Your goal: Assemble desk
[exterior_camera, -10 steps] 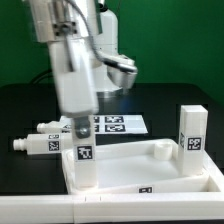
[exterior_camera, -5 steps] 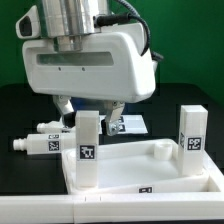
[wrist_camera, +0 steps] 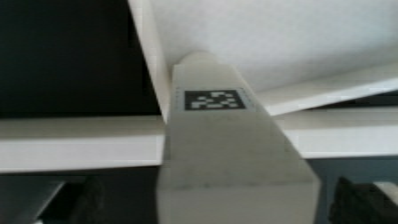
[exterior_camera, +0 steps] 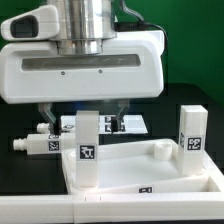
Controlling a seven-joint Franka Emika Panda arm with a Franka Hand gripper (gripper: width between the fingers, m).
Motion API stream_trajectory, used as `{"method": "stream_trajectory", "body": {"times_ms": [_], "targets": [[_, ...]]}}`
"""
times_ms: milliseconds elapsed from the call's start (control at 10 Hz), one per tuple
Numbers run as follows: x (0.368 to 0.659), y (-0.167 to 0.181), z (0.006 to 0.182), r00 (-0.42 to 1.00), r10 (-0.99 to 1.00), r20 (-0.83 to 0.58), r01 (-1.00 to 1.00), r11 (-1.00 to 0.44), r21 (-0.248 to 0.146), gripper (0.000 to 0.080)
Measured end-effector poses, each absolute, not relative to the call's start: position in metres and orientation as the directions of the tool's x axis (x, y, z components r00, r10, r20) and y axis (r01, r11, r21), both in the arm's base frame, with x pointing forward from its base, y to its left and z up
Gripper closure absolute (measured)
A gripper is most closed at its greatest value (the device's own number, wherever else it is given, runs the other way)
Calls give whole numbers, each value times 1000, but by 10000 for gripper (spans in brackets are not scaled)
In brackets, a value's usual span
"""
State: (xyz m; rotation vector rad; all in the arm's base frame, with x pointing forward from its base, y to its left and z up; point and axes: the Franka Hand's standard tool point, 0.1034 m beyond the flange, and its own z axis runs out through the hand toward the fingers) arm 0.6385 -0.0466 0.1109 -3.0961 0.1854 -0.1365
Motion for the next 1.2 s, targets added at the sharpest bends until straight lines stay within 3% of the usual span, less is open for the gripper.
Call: {"method": "stream_trajectory", "body": {"times_ms": [100,300,600,800,1200], "targets": [[639,-47,111,989,-120,86,-117,-992,-40,245],[638,-48,110,969,-232,81,-228,-972,-50,516],[638,-50,110,849,-523,70,-519,-852,-68,515],[635,-55,109,535,-845,10,-840,-534,-94,515],[634,-56,108,324,-946,-11,-942,-322,-92,514]]}}
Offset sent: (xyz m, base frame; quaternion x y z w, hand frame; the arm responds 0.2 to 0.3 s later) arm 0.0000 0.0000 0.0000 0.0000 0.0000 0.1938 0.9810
